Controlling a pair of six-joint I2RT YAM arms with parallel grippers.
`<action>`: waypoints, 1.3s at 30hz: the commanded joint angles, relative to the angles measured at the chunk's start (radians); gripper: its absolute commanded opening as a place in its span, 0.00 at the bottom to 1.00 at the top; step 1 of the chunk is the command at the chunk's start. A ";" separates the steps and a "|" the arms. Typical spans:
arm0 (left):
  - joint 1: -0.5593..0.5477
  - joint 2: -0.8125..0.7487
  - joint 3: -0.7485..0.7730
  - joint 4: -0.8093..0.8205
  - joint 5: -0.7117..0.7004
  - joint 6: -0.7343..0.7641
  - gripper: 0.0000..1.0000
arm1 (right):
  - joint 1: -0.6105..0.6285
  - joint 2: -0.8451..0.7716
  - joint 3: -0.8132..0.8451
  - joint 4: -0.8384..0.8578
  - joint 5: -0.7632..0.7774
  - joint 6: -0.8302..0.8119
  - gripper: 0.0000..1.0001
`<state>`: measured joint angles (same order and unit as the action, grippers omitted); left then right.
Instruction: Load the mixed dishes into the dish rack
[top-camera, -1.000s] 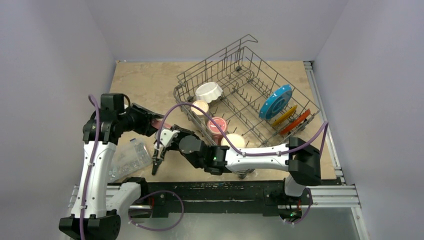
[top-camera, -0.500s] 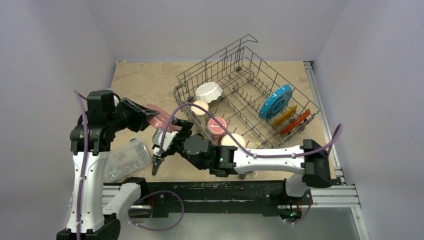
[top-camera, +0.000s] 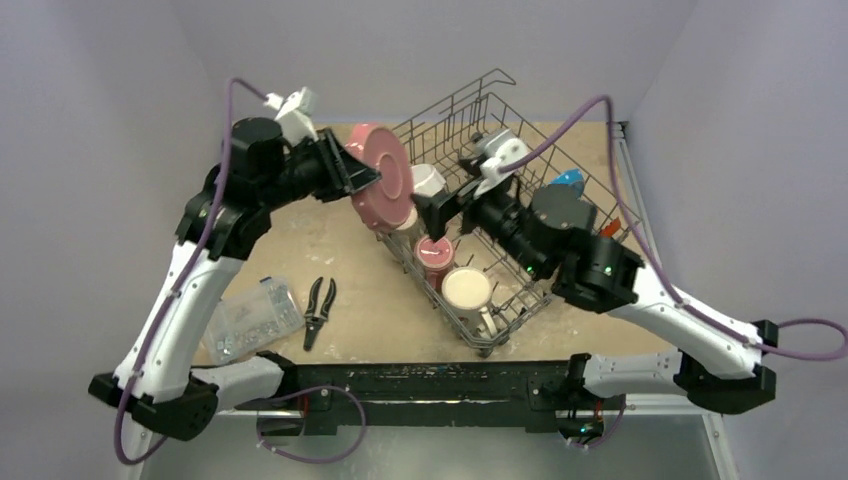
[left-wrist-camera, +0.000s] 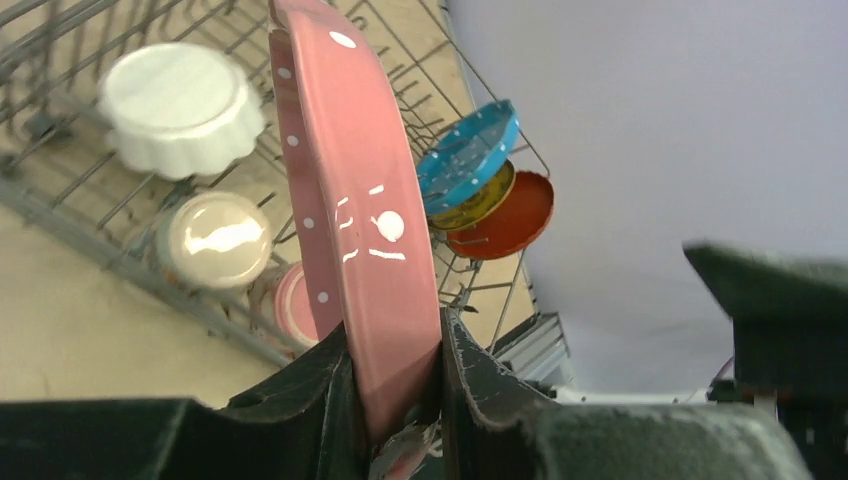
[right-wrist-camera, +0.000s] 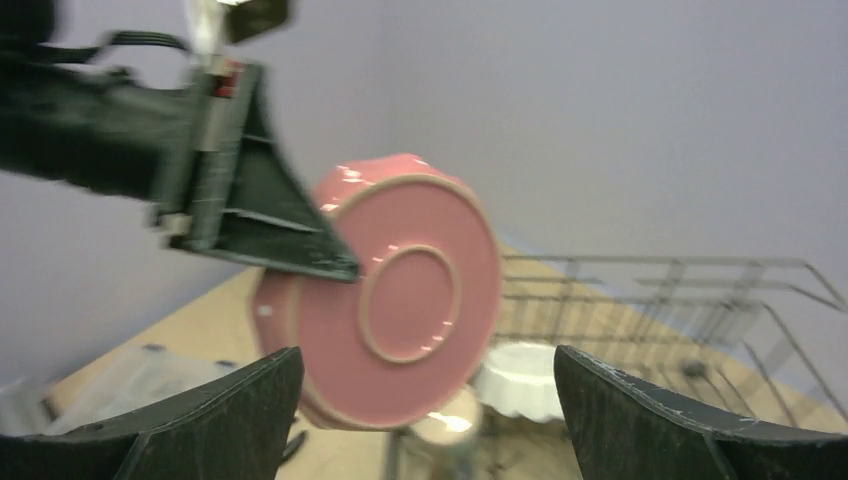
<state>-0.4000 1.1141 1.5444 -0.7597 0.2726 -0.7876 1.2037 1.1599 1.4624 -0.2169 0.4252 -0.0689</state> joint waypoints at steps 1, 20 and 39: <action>-0.102 0.140 0.198 0.292 0.135 0.252 0.00 | -0.120 -0.091 -0.008 -0.196 0.098 0.174 0.98; -0.201 0.995 0.918 0.470 0.621 0.353 0.00 | -0.148 -0.281 -0.006 -0.488 0.388 0.399 0.98; -0.202 1.217 0.955 0.564 0.612 0.473 0.00 | -0.148 -0.346 0.052 -0.708 0.410 0.533 0.98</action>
<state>-0.6044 2.3444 2.4138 -0.3756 0.8349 -0.3634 1.0592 0.8047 1.4914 -0.8997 0.8032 0.4385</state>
